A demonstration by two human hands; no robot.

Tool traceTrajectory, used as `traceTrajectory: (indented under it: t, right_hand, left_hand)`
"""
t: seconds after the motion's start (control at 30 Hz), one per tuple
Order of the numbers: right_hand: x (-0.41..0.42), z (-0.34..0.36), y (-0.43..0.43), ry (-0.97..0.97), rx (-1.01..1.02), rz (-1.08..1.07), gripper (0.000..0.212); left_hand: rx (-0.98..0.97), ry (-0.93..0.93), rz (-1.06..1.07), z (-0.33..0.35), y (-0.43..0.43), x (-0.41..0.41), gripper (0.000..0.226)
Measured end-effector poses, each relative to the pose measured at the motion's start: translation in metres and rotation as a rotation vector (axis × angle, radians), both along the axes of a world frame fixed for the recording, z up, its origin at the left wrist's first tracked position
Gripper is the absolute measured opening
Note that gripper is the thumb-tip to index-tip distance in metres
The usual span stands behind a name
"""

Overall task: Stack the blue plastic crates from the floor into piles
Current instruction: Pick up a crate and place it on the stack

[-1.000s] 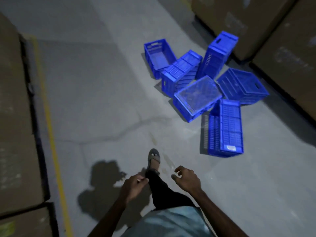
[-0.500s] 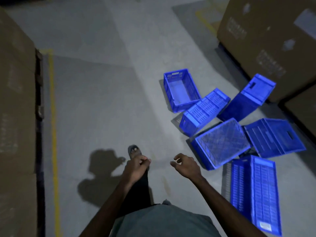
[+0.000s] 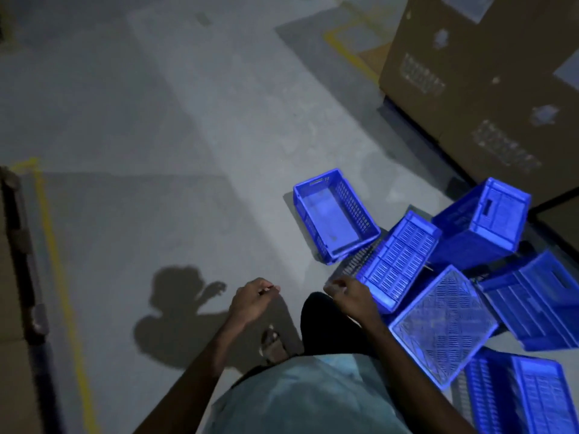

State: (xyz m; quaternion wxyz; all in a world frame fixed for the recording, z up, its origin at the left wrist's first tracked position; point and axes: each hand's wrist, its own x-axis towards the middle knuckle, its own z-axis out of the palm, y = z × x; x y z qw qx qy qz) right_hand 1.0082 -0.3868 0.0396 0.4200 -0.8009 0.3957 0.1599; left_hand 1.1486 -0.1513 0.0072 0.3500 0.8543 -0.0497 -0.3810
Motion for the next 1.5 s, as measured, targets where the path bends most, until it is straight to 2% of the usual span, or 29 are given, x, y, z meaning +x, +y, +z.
traceTrajectory:
  t: [0.2, 0.33, 0.43, 0.6, 0.73, 0.87, 0.97, 1.07, 1.27, 1.4, 1.5]
  right_hand:
    - [0.143, -0.020, -0.069, 0.006, 0.034, -0.062, 0.042]
    - [0.221, -0.040, -0.120, 0.014, 0.055, -0.090, 0.039]
    - [0.271, -0.044, -0.159, 0.033, 0.111, -0.142, 0.039]
    - [0.347, -0.042, -0.221, 0.020, 0.132, -0.234, 0.028]
    - [0.393, -0.041, -0.257, 0.002, 0.154, -0.357, 0.039]
    - [0.424, -0.052, -0.284, -0.004, 0.163, -0.591, 0.041]
    - [0.441, -0.056, -0.299, 0.003, 0.159, -0.794, 0.039]
    - [0.459, -0.064, -0.309, 0.019, 0.181, -1.029, 0.038]
    - [0.513, -0.070, -0.314, 0.045, 0.145, -1.575, 0.038]
    - [0.545, -0.075, -0.311, 0.041, 0.151, -1.788, 0.038]
    - [0.552, -0.097, -0.307, 0.035, 0.166, -1.898, 0.038]
  left_hand:
    - [0.015, -0.044, -0.090, -0.009, -0.071, 0.149, 0.043]
    - [0.051, -0.019, -0.165, -0.019, -0.133, 0.241, 0.044]
    - [0.082, -0.007, -0.236, -0.002, -0.191, 0.299, 0.034]
    - [0.046, -0.040, -0.405, 0.010, -0.288, 0.396, 0.049]
    - [0.077, -0.037, -0.528, 0.009, -0.367, 0.455, 0.050]
    - [0.118, 0.009, -0.752, 0.008, -0.447, 0.495, 0.037]
    - [0.173, 0.036, -0.939, -0.003, -0.499, 0.522, 0.045]
    - [0.231, 0.106, -1.144, -0.036, -0.546, 0.558, 0.044]
    - [0.309, 0.030, -1.600, -0.032, -0.641, 0.608, 0.030]
    - [0.347, 0.007, -1.710, -0.045, -0.670, 0.625, 0.021]
    - [0.446, -0.001, -1.727, -0.078, -0.675, 0.624, 0.038]
